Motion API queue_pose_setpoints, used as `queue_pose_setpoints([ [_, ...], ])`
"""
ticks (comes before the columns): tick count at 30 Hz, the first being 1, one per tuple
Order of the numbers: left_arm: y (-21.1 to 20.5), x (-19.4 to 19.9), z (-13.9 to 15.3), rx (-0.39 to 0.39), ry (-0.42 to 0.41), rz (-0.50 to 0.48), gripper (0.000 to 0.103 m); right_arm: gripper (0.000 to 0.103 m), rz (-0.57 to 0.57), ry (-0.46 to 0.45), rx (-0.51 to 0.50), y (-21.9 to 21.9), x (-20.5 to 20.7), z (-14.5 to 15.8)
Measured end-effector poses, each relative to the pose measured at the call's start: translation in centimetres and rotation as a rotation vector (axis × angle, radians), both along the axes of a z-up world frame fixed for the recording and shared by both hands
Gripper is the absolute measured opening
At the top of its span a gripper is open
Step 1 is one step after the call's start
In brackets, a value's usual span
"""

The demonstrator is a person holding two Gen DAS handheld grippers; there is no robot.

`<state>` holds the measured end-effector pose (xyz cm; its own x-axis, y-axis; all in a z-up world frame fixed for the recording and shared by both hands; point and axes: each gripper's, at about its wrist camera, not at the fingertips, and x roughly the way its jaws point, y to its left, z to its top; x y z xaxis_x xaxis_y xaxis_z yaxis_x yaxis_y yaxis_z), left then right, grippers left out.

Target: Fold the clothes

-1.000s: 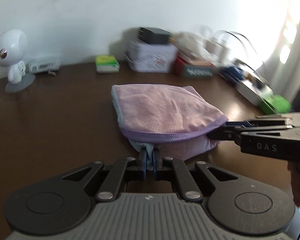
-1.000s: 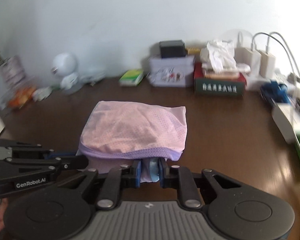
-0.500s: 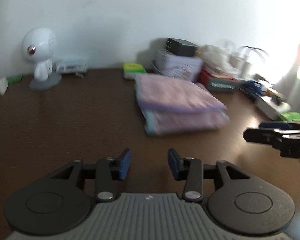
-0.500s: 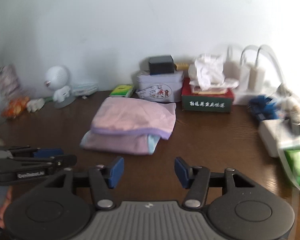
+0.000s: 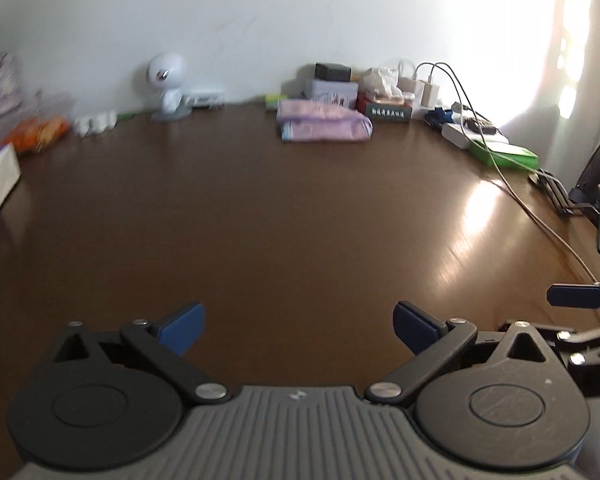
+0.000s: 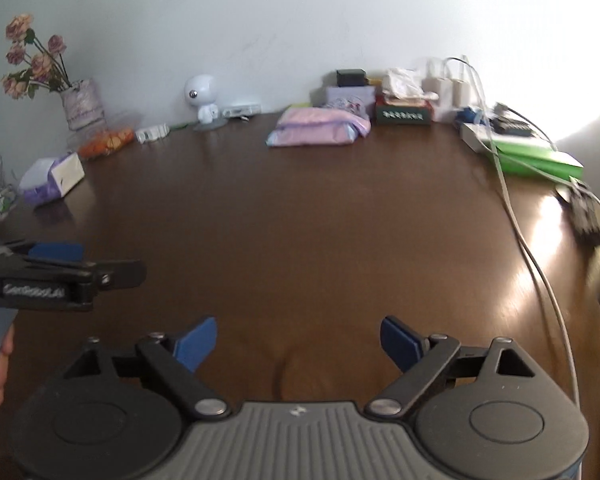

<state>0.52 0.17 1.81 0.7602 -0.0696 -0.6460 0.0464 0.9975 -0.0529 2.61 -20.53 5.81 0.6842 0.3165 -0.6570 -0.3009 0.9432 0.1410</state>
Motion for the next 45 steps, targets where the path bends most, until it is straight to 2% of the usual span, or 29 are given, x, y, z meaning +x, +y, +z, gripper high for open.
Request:
queue_pose_setpoints([
  [3, -0.6, -1.4, -1.5, -0.004, 0.019, 0.039, 0.103, 0.093, -0.053, 0.003, 0.002, -1.3, -1.6, -1.2],
  [5, -1.4, -1.9, -2.3, 0.049, 0.03, 0.047, 0.103, 0.095, -0.087, -0.02, 0.0, -1.8, -2.1, -1.6],
  [9, -2.9, -2.4, -2.9, 0.13, -0.033, 0.031, 0.103, 0.101, -0.106, -0.04, -0.061, -1.4, -2.4, -2.4],
  [12, -3.1, -2.1, -3.0, 0.115, -0.029, 0.021, 0.102, 0.103, -0.113, -0.056, -0.118, -0.6, -2.5, -2.8],
  [18, -3.3, -1.6, -3.3, 0.067, -0.013, -0.013, 0.102, 0.103, -0.122, -0.056, -0.114, -0.2, -2.0, -2.9],
  [28, -3.7, -1.9, -3.3, 0.068, -0.012, 0.021, 0.102, 0.103, -0.133, -0.054, -0.113, 0.0, -2.3, -3.0],
  [45, -3.5, -1.9, -3.2, 0.063, -0.01, 0.014, 0.102, 0.103, -0.144, -0.054, -0.113, 0.1, -2.1, -3.1],
])
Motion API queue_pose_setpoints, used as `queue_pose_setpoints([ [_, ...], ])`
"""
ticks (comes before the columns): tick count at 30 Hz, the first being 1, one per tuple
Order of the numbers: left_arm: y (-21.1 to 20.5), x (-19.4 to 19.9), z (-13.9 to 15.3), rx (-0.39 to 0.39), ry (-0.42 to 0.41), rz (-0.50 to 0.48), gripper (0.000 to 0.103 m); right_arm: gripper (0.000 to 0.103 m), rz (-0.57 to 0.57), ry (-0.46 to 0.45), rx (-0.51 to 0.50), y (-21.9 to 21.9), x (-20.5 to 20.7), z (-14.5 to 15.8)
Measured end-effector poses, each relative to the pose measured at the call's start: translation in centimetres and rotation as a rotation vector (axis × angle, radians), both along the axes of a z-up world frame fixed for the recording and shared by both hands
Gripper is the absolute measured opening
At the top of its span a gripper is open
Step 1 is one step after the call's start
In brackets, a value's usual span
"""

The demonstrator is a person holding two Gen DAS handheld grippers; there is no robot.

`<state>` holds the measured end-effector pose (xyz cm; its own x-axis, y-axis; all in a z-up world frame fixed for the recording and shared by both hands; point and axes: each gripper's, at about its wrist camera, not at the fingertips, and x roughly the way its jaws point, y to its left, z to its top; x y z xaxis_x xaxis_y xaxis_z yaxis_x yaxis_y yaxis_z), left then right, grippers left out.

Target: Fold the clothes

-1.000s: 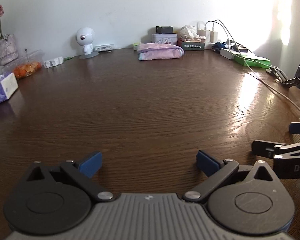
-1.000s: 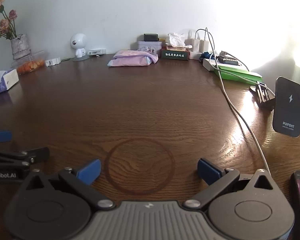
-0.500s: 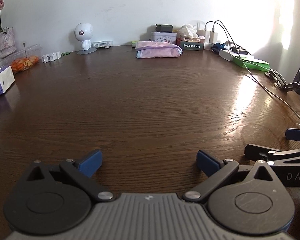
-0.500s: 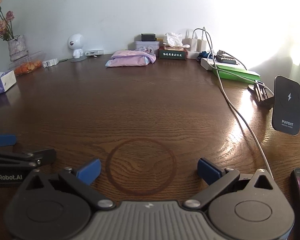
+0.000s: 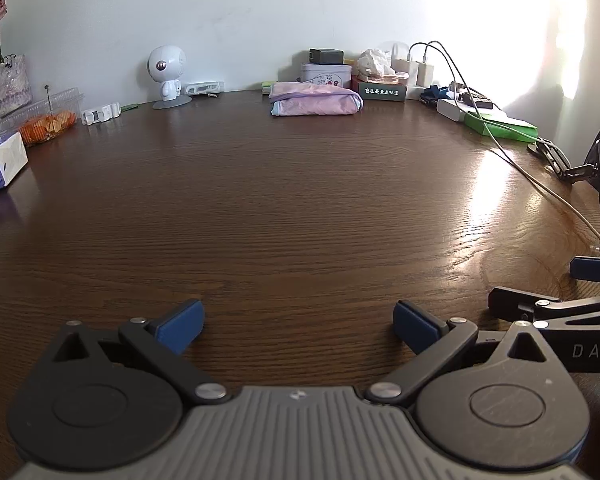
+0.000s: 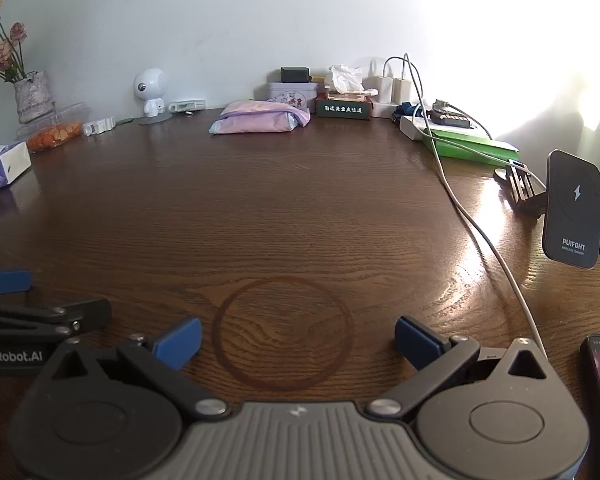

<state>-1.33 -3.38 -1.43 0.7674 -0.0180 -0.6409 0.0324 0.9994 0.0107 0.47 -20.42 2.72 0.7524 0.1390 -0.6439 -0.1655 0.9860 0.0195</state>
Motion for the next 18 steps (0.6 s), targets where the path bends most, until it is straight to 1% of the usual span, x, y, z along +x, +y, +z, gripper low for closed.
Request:
queue_pose_setpoints([
  [10, -0.11, 0.0, -0.01, 0.0, 0.0, 0.003, 0.102, 0.103, 0.007, -0.001, -0.001, 0.02, -0.29, -0.06],
  [18, -0.07, -0.02, -0.04, -0.001, 0.0, 0.009, 0.102, 0.103, -0.009, -0.001, -0.002, 0.13, -0.22, -0.1],
])
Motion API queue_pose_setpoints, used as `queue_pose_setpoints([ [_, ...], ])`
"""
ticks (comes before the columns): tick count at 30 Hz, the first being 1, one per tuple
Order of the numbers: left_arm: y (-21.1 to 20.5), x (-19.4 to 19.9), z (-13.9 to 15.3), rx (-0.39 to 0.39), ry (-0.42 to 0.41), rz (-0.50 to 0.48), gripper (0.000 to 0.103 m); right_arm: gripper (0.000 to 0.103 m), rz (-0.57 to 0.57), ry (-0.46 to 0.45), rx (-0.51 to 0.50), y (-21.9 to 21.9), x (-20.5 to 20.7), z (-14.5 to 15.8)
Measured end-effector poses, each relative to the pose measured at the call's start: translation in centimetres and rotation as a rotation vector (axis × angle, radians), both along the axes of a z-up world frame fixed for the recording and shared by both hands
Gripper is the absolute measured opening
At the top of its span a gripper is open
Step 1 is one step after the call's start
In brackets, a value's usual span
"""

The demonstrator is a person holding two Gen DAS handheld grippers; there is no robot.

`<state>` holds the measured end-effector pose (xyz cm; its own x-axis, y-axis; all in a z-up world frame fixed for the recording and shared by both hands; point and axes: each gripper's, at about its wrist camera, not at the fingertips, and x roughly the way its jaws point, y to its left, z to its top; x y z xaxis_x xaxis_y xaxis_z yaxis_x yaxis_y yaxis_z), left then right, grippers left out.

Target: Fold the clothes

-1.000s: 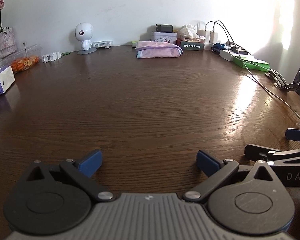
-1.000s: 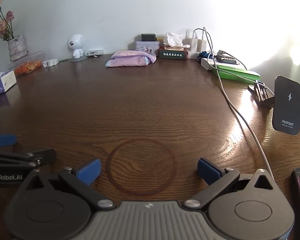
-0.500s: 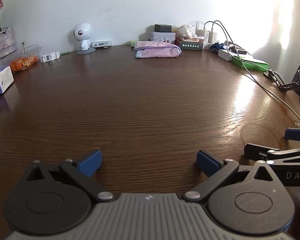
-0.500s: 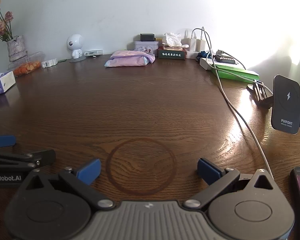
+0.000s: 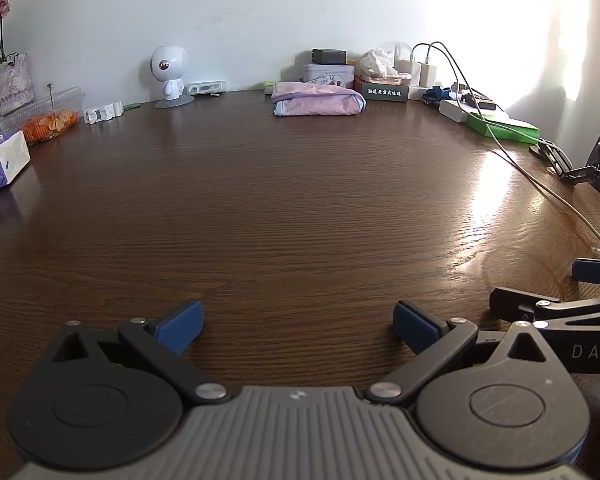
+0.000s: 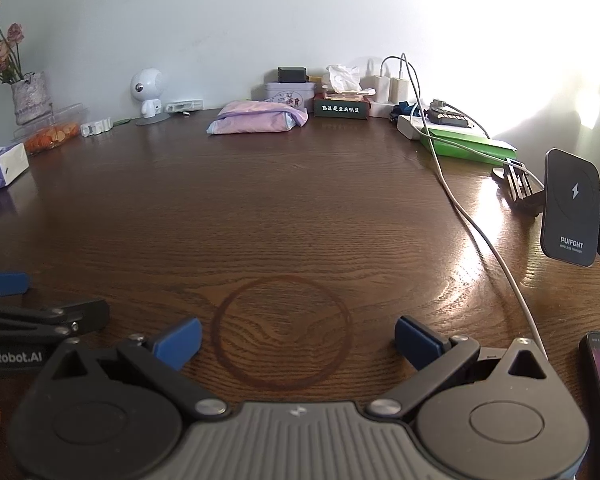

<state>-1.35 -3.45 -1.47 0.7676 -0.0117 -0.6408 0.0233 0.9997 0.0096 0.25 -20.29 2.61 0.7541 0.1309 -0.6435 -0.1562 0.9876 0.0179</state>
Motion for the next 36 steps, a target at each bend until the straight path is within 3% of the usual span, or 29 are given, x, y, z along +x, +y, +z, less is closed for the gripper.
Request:
queue_pose_setpoints([
  [36, -0.26, 0.04, -0.26, 0.001, -0.002, 0.034, 0.102, 0.103, -0.007, 0.002, 0.002, -0.06, 0.01, -0.16],
])
